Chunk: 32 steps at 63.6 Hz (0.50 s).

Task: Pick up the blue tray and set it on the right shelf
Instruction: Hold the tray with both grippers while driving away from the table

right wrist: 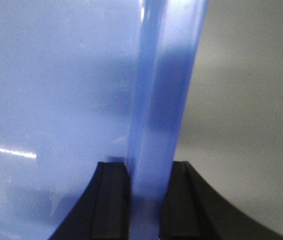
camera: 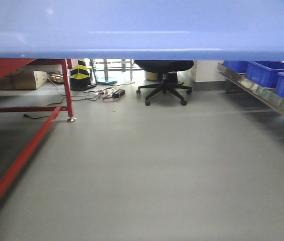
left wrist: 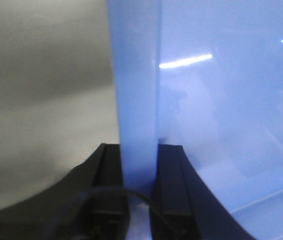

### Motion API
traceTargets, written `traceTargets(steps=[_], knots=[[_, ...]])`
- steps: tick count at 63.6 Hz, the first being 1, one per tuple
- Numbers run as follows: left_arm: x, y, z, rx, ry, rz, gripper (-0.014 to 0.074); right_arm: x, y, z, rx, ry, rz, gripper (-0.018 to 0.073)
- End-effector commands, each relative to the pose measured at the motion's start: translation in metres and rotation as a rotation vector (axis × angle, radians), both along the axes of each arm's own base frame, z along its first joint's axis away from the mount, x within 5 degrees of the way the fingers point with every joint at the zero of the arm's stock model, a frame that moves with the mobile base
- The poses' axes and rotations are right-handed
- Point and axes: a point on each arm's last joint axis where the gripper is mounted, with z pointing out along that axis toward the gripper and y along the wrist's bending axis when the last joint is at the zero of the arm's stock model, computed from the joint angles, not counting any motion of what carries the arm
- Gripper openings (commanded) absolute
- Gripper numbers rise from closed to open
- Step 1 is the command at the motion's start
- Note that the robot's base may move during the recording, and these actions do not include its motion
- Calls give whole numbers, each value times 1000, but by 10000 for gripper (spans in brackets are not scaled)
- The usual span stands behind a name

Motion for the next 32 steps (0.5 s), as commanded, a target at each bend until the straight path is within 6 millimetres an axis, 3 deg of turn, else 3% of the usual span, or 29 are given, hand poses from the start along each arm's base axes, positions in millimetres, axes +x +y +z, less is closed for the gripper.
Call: traceTargets(steps=[1, 32], knots=[[-9, 8, 9, 43, 0, -30, -48, 1, -5, 18, -20, -131, -6, 66], [-10, 8, 9, 40, 5, -32, -48, 1, -5, 18, -21, -130, -6, 66]])
